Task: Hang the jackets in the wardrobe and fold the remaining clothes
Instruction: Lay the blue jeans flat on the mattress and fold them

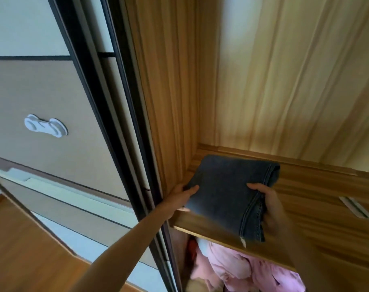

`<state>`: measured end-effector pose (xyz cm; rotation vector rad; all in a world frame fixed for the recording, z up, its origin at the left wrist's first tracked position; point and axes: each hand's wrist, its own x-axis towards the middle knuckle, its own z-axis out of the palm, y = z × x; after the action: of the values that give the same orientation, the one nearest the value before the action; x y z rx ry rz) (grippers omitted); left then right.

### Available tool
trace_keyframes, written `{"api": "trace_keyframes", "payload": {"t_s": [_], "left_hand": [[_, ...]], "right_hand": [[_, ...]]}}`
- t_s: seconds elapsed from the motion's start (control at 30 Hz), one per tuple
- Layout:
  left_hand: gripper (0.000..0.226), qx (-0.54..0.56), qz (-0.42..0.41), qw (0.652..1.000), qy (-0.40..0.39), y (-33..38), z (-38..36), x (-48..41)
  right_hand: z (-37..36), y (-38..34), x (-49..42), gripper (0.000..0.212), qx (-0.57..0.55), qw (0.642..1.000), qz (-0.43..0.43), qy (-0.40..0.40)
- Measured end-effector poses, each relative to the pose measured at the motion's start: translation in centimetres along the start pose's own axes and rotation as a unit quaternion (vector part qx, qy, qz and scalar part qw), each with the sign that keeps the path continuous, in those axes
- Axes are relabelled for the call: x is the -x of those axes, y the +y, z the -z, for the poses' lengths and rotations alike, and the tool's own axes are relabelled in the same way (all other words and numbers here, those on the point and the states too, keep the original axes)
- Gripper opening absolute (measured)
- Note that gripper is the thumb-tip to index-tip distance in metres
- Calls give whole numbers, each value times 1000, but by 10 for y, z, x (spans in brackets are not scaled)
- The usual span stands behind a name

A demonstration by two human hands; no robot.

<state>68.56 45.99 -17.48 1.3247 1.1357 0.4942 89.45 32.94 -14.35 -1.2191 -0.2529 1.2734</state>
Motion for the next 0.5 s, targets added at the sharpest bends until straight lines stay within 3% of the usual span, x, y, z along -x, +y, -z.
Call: {"api": "trace_keyframes", "payload": {"t_s": [0.07,0.13,0.2,0.23,0.27,0.3,0.33,0.37,0.4,0.43,0.5], "left_hand": [[43,-27,-17,999,25,-7,10,-3],[72,-87,-43,992,78,-22,22,-15],[71,-190,-74,973,105,-24,27,-9],[63,-265,-79,955,104,-26,28,-6],[58,-349,-87,928,100,-32,26,-4],[62,-440,-106,886,102,-41,24,-4],[69,-529,-130,831,109,-53,21,-6],[76,-599,-150,778,116,-63,16,-8],[83,-636,-149,751,96,-69,13,-9],[87,-667,-152,725,80,-73,10,-11],[90,-709,-159,685,43,-78,5,-13]], "right_hand": [[-2,8,-14,34,-2,1000,-1,-18],[-8,14,-25,27,4,999,-4,-46],[-10,24,-46,29,74,996,-4,-54],[-12,29,-56,41,135,990,-2,-51],[-8,38,-71,67,211,977,12,-36],[-1,49,-87,96,330,943,22,-31],[7,59,-107,116,484,874,39,-21],[13,68,-122,122,636,766,89,33],[14,72,-123,122,725,673,125,72],[13,72,-117,120,749,637,161,89],[11,73,-113,106,734,629,245,77]]}}
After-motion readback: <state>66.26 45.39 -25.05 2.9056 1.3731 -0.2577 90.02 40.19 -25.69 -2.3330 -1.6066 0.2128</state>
